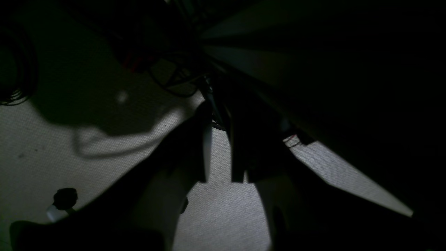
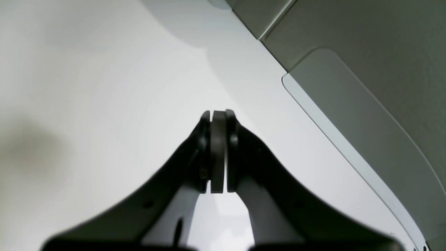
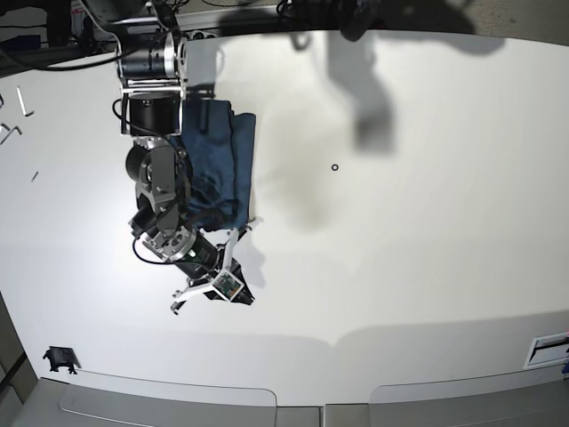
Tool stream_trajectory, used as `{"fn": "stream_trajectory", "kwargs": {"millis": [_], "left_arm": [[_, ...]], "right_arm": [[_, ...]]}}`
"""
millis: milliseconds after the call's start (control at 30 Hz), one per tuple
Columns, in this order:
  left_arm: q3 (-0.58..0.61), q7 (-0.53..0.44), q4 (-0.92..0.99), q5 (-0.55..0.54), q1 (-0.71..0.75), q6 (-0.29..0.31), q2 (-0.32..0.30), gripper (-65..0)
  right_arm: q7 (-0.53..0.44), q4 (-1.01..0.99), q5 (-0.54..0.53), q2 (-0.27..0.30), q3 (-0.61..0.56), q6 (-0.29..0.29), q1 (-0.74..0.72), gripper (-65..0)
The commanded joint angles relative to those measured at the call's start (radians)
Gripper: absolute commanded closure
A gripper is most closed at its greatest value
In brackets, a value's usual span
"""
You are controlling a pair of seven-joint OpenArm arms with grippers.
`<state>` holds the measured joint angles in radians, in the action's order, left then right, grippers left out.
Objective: Fold the T-shirt properly
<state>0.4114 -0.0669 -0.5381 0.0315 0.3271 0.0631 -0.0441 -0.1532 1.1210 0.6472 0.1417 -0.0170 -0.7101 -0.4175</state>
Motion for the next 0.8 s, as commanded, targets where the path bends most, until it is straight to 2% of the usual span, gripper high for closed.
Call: {"fn": "stream_trajectory", "kwargs": {"millis": [0, 200, 767], "left_arm": [[0.002, -0.01, -0.005, 0.002, 0.011, 0.01, 0.008, -8.1], [0.002, -0.01, -0.005, 0.002, 0.011, 0.01, 0.008, -8.1], [0.002, -0.01, -0.005, 0.002, 0.011, 0.01, 0.008, -8.1]], "right_arm": [[-0.026, 0.016, -0.023, 0.002, 0.003, 0.012, -0.033, 0.0], [-0.027, 0.016, -0.056, 0.002, 0.003, 0.012, -0.034, 0.0], [-0.026, 0.016, -0.056, 0.002, 0.003, 0.012, -0.034, 0.0]]}}
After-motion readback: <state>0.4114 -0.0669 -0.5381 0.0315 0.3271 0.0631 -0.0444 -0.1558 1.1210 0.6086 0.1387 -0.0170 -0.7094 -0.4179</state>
